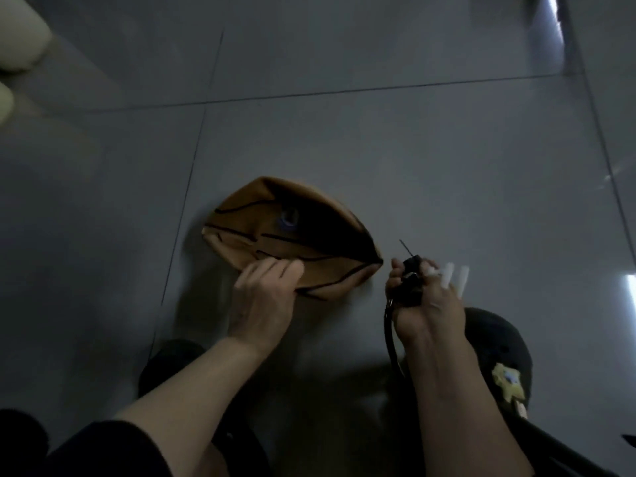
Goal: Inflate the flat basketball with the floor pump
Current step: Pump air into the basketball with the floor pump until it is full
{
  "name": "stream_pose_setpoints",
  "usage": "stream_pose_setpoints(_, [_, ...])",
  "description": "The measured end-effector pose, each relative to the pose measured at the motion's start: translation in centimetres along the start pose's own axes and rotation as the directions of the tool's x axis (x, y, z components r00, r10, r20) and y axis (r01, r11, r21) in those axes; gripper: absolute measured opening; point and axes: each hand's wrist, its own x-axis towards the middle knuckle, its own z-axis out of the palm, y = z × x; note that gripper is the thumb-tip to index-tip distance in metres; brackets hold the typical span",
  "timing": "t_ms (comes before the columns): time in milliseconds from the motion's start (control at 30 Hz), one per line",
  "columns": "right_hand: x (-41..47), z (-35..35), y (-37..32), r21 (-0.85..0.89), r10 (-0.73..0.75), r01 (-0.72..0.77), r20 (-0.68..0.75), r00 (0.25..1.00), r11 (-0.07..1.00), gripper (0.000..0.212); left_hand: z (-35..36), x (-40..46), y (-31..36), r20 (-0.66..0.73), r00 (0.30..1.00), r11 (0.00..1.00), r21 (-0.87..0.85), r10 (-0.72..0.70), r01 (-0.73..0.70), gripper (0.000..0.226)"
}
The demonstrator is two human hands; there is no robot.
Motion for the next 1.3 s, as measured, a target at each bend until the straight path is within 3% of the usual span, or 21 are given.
stream_pose_setpoints(133, [0.1, -0.2, 1.3, -0.102, -0.122, 0.120, -0.010, 0.993, 0.987, 0.023, -0.2, -2.6, 0.1, 0.024, 0.998, 0.998, 0.020, -0.059, 0.059, 0.011])
stream_pose_setpoints(233, [0.1, 0.0, 2.3, -0.238, -0.159, 0.163, 0.038, 0.987, 0.957, 0.013, 0.0, -2.0, 0.1, 0.044, 0.987, 0.987, 0.033, -0.157, 0.155, 0.032])
stream_pose_setpoints(367, [0.3, 0.4, 4.2, -0.403, -0.194, 0.211, 0.084, 0.977, 0.891, 0.037, 0.8, -1.0, 0.4, 0.138, 0.978, 0.985, -0.047, -0.157, 0.165, 0.052])
stream_pose_setpoints(433, [0.5, 0.5, 4.8, -0.446, -0.197, 0.196, 0.044, 0.979, 0.873, 0.035, 1.6, -0.7, 0.5, 0.194, 0.970, 0.982, -0.088, -0.146, 0.165, 0.051])
stream_pose_setpoints(533, [1.0, -0.2, 5.2, -0.381, -0.178, 0.154, -0.026, 0.984, 0.911, 0.018, 2.2, -1.0, 0.7, 0.208, 0.965, 0.983, -0.062, -0.158, 0.174, 0.048])
stream_pose_setpoints(667, [0.8, -0.1, 5.0, -0.331, -0.269, 0.249, -0.015, 0.963, 0.910, 0.019, 1.3, -0.5, -0.5, 0.139, 0.980, 0.982, -0.105, -0.144, 0.159, 0.035])
stream_pose_setpoints(800, [-0.6, 1.9, 4.1, -0.287, -0.323, 0.329, 0.068, 0.944, 0.900, 0.024, -0.9, 1.8, -1.7, 0.093, 0.976, 0.943, -0.254, -0.197, 0.214, 0.023])
stream_pose_setpoints(867, [-1.5, 2.7, 3.6, -0.293, -0.312, 0.336, 0.126, 0.942, 0.895, 0.017, -1.5, 2.6, -1.6, 0.071, 0.961, 0.896, -0.347, -0.269, 0.276, 0.018])
stream_pose_setpoints(933, [-2.1, 2.9, 3.3, -0.312, -0.297, 0.338, 0.173, 0.939, 0.888, 0.014, -1.4, 2.9, -1.6, 0.067, 0.904, 0.784, -0.474, -0.422, 0.401, 0.028])
stream_pose_setpoints(1033, [-2.4, 2.5, 3.2, -0.307, -0.264, 0.318, 0.204, 0.943, 0.897, 0.013, -1.0, 3.3, -1.8, 0.222, 0.748, 0.471, -0.657, -0.626, 0.589, 0.037])
stream_pose_setpoints(1100, [-2.4, 2.3, 3.2, -0.298, -0.247, 0.305, 0.218, 0.944, 0.905, 0.013, -1.1, 3.6, -1.7, 0.315, 0.691, 0.299, -0.731, -0.650, 0.614, 0.037])
stream_pose_setpoints(1300, [-2.3, 1.9, 2.8, -0.311, -0.201, 0.280, 0.263, 0.944, 0.908, 0.017, -1.3, 4.6, -2.1, 0.294, 0.752, 0.361, -0.737, -0.590, 0.572, 0.038])
